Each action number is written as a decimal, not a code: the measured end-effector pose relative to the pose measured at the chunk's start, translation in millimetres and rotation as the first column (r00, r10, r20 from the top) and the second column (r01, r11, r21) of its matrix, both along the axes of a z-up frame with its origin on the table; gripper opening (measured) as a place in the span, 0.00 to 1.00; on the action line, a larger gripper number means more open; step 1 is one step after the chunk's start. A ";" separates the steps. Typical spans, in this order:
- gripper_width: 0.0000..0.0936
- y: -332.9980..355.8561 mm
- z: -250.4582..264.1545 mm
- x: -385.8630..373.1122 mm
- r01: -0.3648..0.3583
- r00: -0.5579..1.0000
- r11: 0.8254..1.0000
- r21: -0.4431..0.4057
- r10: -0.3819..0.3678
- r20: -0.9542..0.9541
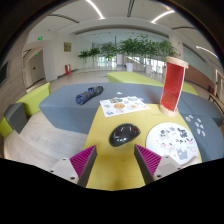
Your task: Arrange mouse
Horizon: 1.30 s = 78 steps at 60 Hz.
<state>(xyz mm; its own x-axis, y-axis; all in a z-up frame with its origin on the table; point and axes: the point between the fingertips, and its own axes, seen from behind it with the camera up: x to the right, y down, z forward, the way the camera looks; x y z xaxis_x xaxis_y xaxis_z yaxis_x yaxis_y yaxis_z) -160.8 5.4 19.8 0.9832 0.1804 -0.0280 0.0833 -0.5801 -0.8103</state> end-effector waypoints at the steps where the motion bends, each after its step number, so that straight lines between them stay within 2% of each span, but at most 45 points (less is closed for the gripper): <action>1: 0.85 4.2 -1.2 1.9 0.005 1.000 1.000 0.003 -0.005 0.003; 10: 0.85 36.7 -24.1 -2.7 0.025 0.999 0.999 -0.045 -0.027 -0.046; 28: 0.83 107.9 -32.7 4.7 0.091 0.996 0.996 -0.013 -0.090 0.003; 36: 0.63 113.4 -34.6 2.8 0.096 0.995 0.995 -0.005 -0.096 0.010; 44: 0.51 96.1 -30.7 -1.6 0.060 0.998 0.997 -0.037 -0.061 -0.023; 48: 0.48 84.3 -2.8 -8.3 0.024 0.996 1.000 -0.012 -0.025 -0.091; 51: 0.47 79.7 32.4 -0.3 -0.002 0.996 0.998 0.057 0.007 -0.086; 56: 0.47 76.1 97.0 36.1 -0.002 0.999 0.984 0.180 0.009 -0.039; 60: 0.47 69.1 122.8 70.9 0.018 1.000 0.978 0.208 -0.013 -0.027; 64: 0.47 60.9 116.7 112.0 0.054 0.998 0.982 0.178 -0.051 -0.021; 70: 0.47 48.6 55.3 161.5 0.114 0.993 0.992 0.060 -0.114 0.004; 74: 0.47 39.9 8.4 180.9 0.142 0.990 0.989 -0.033 -0.142 0.008; 78: 0.47 32.9 -25.2 194.6 0.155 0.988 0.985 -0.080 -0.154 0.016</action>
<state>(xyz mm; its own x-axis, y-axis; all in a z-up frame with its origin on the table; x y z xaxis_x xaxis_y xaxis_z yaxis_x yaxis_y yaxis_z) 33.9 38.3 -5.4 0.9994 0.0236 -0.0269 -0.0052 -0.6502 -0.7598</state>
